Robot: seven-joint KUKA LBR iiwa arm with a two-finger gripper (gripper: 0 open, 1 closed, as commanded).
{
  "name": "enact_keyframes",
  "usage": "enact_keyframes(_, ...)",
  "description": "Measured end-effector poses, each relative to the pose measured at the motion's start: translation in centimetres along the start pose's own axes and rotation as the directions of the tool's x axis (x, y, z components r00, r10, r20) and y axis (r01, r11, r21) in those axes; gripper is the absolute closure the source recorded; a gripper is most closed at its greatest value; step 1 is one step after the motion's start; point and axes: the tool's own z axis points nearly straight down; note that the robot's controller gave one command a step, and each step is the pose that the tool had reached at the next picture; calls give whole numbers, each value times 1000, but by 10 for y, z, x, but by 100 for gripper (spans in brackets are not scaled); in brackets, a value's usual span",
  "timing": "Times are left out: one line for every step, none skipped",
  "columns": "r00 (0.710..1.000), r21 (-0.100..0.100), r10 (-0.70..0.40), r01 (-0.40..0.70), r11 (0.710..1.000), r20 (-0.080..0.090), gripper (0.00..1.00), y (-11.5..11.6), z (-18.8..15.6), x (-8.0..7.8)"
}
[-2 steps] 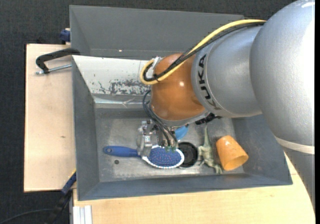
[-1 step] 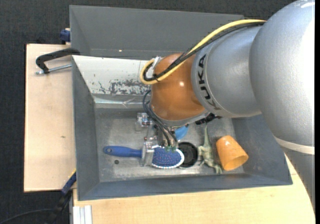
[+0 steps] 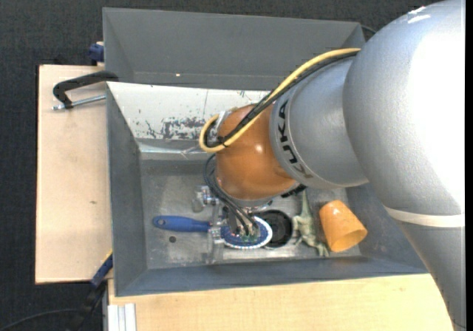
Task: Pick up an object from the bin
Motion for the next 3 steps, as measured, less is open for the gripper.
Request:
enact_keyframes(999, -2, -51, 51, 999, 17, 0, -4, -90, 5)
enact_keyframes(875, 2, -484, 484, 875, 7, 0, 27, -1, -8)
enact_keyframes(876, 0, -483, 483, 876, 6, 100, 27, -1, -8)
